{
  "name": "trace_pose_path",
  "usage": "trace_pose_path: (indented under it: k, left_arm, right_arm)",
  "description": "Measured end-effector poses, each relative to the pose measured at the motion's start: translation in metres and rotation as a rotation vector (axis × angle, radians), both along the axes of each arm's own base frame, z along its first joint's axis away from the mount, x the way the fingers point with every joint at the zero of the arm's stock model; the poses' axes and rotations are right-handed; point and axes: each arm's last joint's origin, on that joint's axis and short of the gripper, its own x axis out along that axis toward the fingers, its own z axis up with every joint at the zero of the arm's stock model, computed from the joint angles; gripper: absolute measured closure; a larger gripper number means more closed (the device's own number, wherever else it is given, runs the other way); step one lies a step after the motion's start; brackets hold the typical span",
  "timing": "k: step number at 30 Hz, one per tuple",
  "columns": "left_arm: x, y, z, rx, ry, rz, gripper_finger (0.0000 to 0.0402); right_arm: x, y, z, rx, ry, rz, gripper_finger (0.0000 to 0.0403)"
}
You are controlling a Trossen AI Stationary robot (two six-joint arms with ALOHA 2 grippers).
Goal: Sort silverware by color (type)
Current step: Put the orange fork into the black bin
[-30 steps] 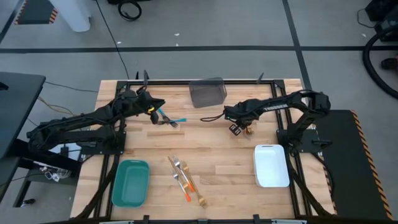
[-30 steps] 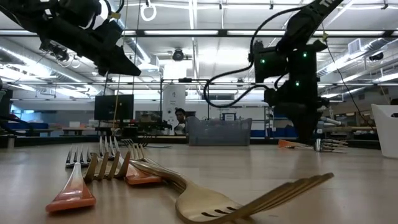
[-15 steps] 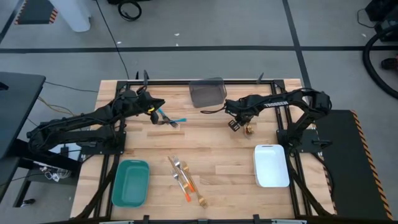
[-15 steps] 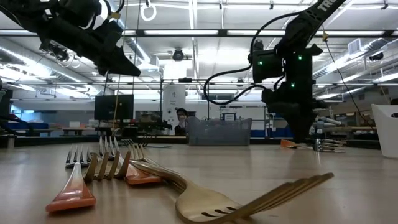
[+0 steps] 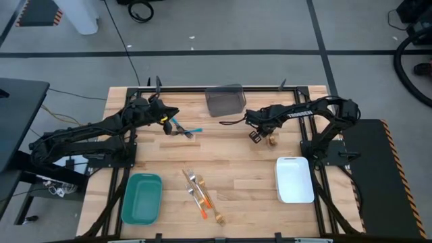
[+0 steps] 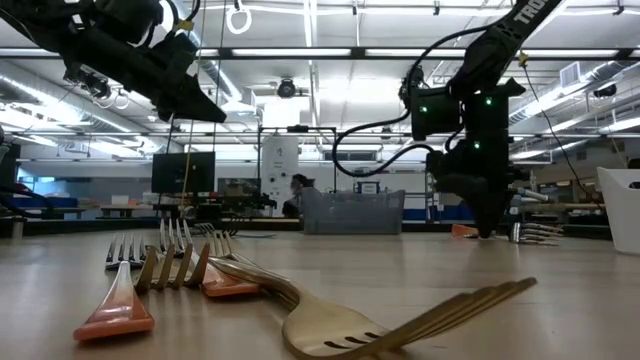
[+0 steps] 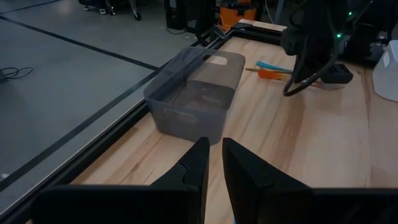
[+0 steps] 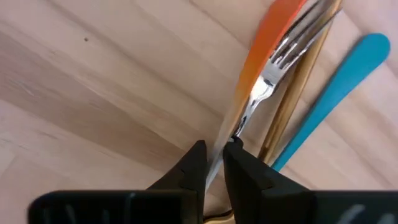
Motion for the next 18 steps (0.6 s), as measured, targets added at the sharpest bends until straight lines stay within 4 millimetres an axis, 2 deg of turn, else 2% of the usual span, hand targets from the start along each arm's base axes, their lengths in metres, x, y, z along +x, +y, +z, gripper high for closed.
trace_pose_path:
  k: [5,18]
  left_arm:
    - [0.0000,0.0000,0.0001,0.000,0.000,0.000,0.0349]
    - [0.0000,0.0000,0.0001,0.000,-0.001,0.000,0.0349]
  right_arm:
    - [-0.0003,0.0000,0.0006,-0.002,0.000,0.005,0.0392]
    - [-0.0048,0.0022,0.0040,0.022,0.015,0.005,0.0386]
